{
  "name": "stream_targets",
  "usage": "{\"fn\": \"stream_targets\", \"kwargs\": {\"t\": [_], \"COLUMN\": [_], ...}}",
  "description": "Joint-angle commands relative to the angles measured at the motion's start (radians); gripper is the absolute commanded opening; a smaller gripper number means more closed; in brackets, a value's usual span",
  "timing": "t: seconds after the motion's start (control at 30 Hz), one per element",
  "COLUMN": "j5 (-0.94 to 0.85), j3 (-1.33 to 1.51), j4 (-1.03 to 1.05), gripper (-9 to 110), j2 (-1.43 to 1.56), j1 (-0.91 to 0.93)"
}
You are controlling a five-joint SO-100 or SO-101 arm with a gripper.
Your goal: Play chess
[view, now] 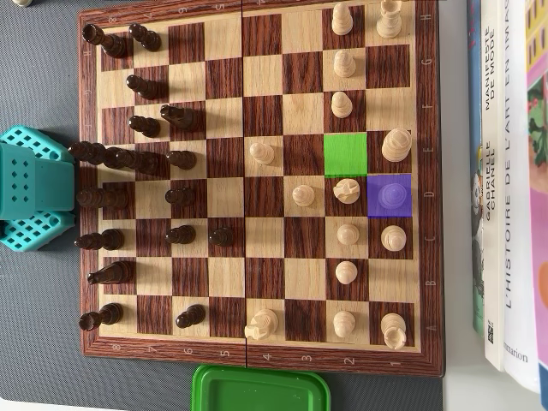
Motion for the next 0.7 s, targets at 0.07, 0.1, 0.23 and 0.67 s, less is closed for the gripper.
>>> {"fn": "stream_targets", "kwargs": {"t": [0.07,0.1,0.23,0.67], "j5": [-0.005,-0.005,-0.005,0.002], "j3": [-0.037,-0.037,-0.049,-0.385], "j4": [0.152,0.186,0.322,0.514], "gripper": [14,14,14,14], "j2": [-0.008,-0.008,-0.026,-0.62], "j1": [-0.014,-0.015,-0.035,-0.06]}}
